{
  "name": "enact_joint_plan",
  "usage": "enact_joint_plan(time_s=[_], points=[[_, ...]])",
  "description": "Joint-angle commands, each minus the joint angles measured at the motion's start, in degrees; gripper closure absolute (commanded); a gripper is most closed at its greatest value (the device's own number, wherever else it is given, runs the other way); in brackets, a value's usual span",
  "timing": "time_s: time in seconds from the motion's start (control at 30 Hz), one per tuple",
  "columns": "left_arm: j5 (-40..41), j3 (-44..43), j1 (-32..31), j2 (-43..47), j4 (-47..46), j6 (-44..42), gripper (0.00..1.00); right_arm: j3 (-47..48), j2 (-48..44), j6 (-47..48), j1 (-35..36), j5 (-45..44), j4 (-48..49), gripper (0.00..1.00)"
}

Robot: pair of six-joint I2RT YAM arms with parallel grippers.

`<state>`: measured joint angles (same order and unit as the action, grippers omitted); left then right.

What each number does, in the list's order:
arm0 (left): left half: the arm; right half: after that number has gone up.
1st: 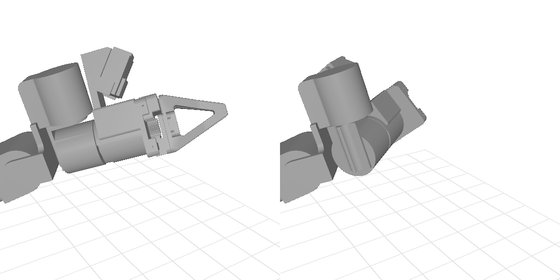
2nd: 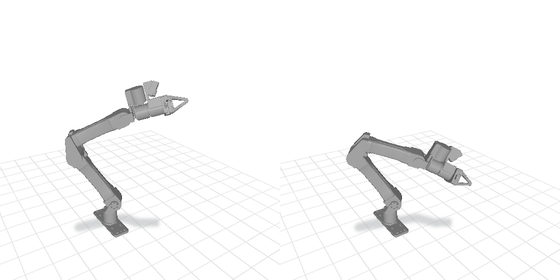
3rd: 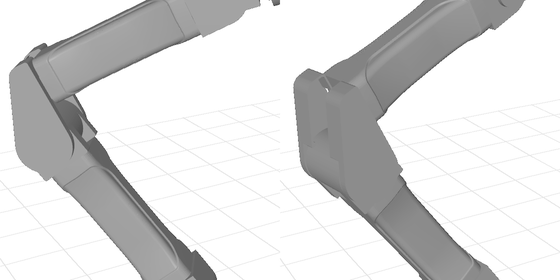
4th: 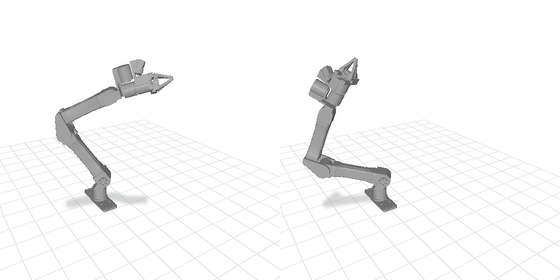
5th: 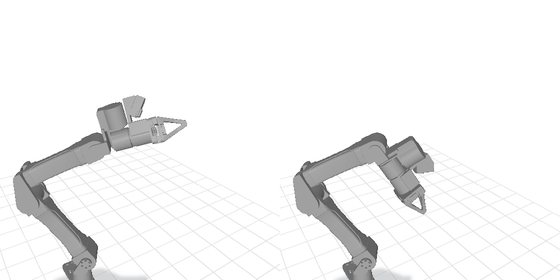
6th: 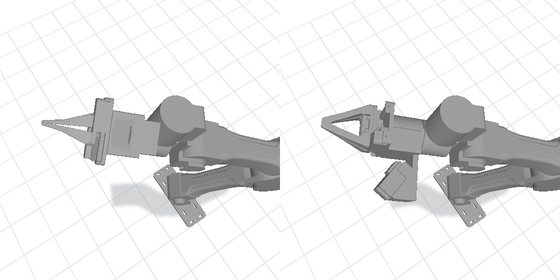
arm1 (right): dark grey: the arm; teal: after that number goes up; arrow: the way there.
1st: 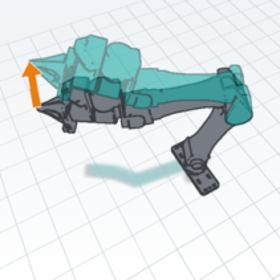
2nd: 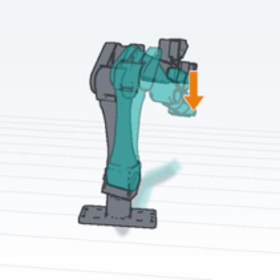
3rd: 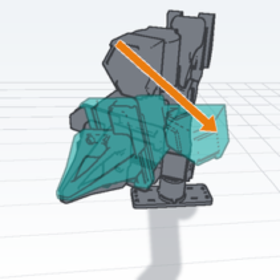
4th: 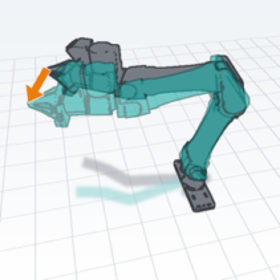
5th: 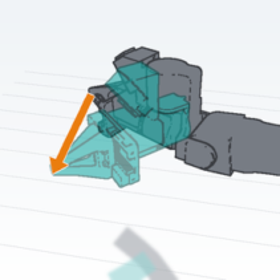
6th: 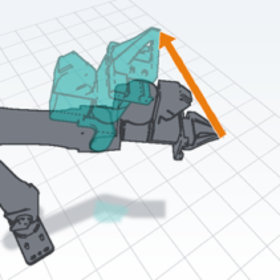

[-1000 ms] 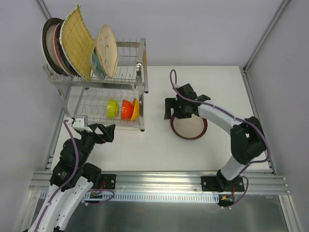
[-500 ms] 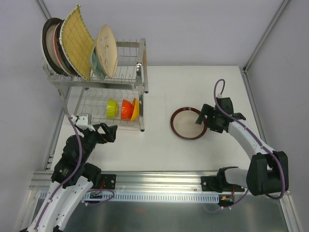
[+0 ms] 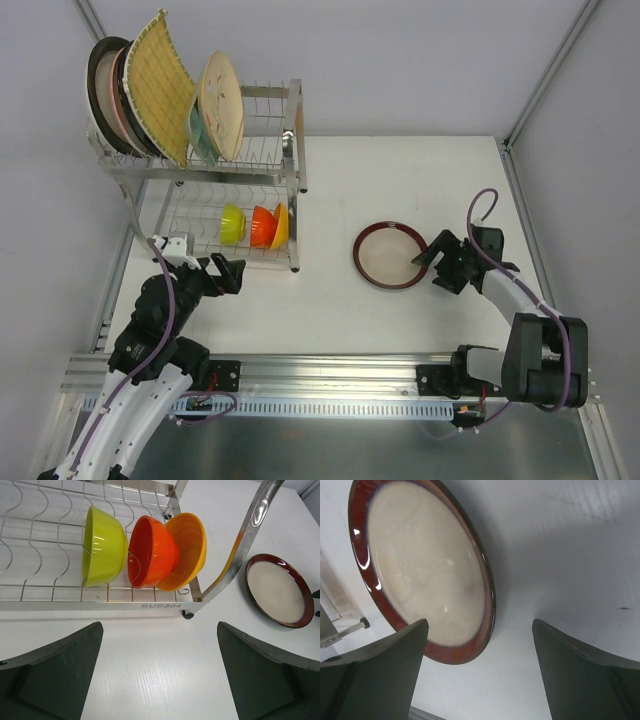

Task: Load the plates into the dish rack
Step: Grab a plate with the right arm

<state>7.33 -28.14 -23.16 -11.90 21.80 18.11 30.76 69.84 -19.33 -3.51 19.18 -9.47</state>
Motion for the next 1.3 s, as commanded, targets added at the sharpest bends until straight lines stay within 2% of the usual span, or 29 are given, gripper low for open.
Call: enact_joint_plan(time_s=[0.0, 0.4, 0.53, 0.63, 0.77, 0.9, 0.93, 1.1, 1.13, 1.27], points=[[-1.4, -1.6, 0.5, -0.9, -1.4, 0.2, 0.01, -1.6, 1.4, -3.1, -0.5, 5.4, 8.7, 0.11], [-1.7, -1.6, 0.5, -2.0, -1.4, -0.1, 0.01, -7.2, 9.3, -6.4, -2.5, 8.2, 22.1, 0.18], [-3.3, -1.9, 0.5, -3.7, -1.4, -0.1, 0.01, -6.8, 9.8, -6.6, -2.5, 8.2, 22.1, 0.24], [-5.4, -2.2, 0.5, -5.1, -1.5, 0.6, 0.01, -6.5, 10.0, -6.2, -2.5, 8.4, 21.9, 0.32], [-11.0, -3.3, 0.5, -8.3, -1.7, 4.3, 0.01, -6.3, 10.2, -5.8, -2.5, 8.7, 22.0, 0.48], [-15.3, -4.3, 0.4, -10.5, -1.9, 7.6, 0.01, -6.6, 10.2, -5.8, -2.5, 8.7, 22.9, 0.58], [-15.8, -4.5, 0.4, -10.9, -1.9, 8.9, 0.01, -6.7, 10.2, -5.6, -2.5, 8.7, 23.2, 0.62], [-18.1, -4.3, 0.0, -12.7, -4.0, 13.5, 0.01, -7.4, 9.9, -5.8, -2.5, 8.7, 24.0, 0.72], [-18.5, -4.2, -0.2, -12.9, -4.6, 15.1, 0.01, -7.5, 9.9, -5.9, -2.5, 8.7, 24.2, 0.78], [-17.6, -5.2, -2.5, -14.1, -6.7, 18.1, 0.01, -8.0, 10.0, -6.8, -2.5, 9.4, 25.3, 0.89]])
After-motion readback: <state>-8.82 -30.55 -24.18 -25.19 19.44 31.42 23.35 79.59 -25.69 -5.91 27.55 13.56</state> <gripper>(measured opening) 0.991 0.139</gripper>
